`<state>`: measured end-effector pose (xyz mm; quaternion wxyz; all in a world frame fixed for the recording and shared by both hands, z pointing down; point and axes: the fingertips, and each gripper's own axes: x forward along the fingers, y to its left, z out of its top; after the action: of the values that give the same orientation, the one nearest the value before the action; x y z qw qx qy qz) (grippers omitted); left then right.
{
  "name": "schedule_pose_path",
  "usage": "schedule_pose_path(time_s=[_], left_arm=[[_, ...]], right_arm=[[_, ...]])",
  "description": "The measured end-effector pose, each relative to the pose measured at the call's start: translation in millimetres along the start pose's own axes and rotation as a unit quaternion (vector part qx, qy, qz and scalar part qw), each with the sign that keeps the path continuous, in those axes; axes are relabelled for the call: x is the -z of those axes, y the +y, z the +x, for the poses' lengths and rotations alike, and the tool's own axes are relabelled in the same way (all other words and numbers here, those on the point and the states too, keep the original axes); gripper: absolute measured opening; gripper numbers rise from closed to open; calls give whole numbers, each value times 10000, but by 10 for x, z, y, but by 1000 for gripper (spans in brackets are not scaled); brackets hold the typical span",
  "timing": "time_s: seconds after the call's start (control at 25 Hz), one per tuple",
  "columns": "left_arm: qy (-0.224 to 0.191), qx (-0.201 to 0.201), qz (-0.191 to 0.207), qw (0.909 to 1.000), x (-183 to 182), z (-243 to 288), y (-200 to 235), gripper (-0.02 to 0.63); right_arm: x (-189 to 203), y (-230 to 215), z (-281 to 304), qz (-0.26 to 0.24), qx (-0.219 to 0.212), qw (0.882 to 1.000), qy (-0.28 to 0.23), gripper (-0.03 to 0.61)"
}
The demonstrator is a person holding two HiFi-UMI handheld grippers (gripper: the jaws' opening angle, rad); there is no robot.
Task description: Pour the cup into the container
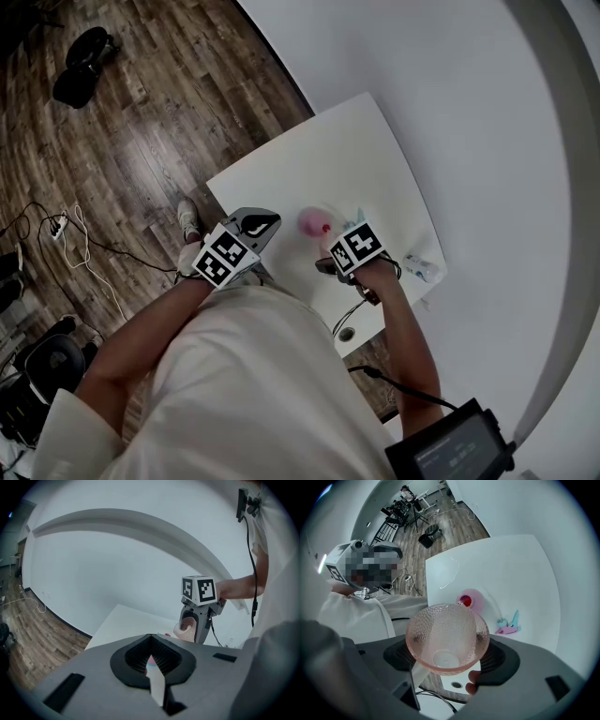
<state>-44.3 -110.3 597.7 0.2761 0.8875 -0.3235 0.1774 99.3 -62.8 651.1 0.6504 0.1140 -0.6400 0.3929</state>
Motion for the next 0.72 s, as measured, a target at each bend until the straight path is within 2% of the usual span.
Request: schedule_pose_path(time_s=[0.72], left_arm=[[-43,-9,-23,10000,42,49,3,9]], right_arm=[[38,-41,-46,10,-23,10000,95,380]])
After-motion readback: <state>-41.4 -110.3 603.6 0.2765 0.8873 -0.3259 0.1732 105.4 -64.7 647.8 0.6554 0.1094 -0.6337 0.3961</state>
